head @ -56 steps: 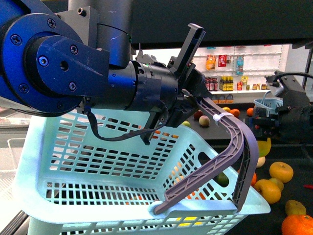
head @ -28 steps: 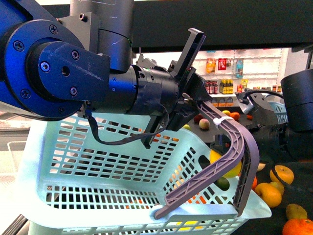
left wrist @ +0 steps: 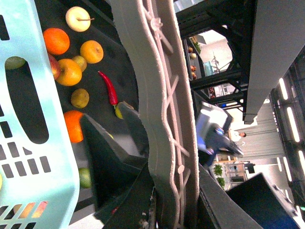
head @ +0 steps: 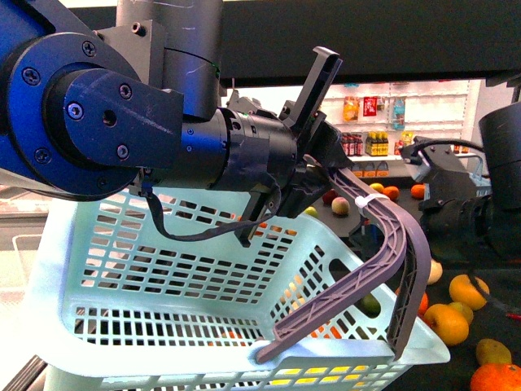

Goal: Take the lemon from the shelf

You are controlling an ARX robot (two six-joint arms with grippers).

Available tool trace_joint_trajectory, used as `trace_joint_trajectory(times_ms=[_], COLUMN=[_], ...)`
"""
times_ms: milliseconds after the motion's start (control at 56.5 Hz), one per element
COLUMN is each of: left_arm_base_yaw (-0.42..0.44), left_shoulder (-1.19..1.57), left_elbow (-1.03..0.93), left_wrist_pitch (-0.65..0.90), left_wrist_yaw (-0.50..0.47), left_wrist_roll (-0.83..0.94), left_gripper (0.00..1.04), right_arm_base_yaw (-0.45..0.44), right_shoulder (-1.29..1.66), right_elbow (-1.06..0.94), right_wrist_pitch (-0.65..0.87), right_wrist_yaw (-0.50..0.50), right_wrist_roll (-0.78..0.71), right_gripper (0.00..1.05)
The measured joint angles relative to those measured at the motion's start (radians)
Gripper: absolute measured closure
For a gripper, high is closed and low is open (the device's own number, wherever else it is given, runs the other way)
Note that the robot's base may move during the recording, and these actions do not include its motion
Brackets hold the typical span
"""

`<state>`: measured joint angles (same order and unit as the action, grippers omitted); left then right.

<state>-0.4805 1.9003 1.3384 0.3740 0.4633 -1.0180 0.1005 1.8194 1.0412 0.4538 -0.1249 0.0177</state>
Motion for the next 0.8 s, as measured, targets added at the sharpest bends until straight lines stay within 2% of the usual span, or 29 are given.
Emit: trace_joint_trajectory(times_ms=[124,319,496,549,584,673,743,796], left_arm_base_yaw=[0.000,0.000,0.000,0.000,0.000,0.000,0.000,0.000], left_shoulder=[0.000,0.000,0.000,0.000,0.000,0.000,0.000,0.000], left_elbow=[0.000,0.000,0.000,0.000,0.000,0.000,0.000,0.000], left_wrist_pitch=[0.000,0.000,0.000,0.000,0.000,0.000,0.000,0.000], left_wrist_yaw=[0.002,0.001,0.001,0.001,0.001,0.000,0.001,0.001], left_wrist_roll=[0.000,0.000,-0.001,-0.001,0.000,0.000,0.000,0.000], left_gripper=[0.93,0.93,0.93,0.93,0.93,0.93,0.93,0.93], right_arm_base_yaw=[-0.018,-0.042,0.002,0.019,0.027,0.024,-0.044,-0.081], right_shoulder=[-0.150,-0.465,-0.785,-0.891,-0.971,-1.163,-1.312,-1.413], right_elbow=[-0.120,-0.405,-0.657,-0.753,-0.807,-0.911,-0.972,-0.998], right_wrist_pitch=[0.037,0.065,0.002,0.097,0.109,0.021,-0.077,-0.140], right_wrist_yaw=[0.066,0.146,0.232,0.246,0.251,0.239,0.148,0.138], right_wrist_roll=[-0.076,-0.092,-0.055,-0.043,-0.038,-0.033,-0.033,-0.032], right_gripper=[0.07,0.07,0.08,0.18,0.24,0.40,0.52,0.60])
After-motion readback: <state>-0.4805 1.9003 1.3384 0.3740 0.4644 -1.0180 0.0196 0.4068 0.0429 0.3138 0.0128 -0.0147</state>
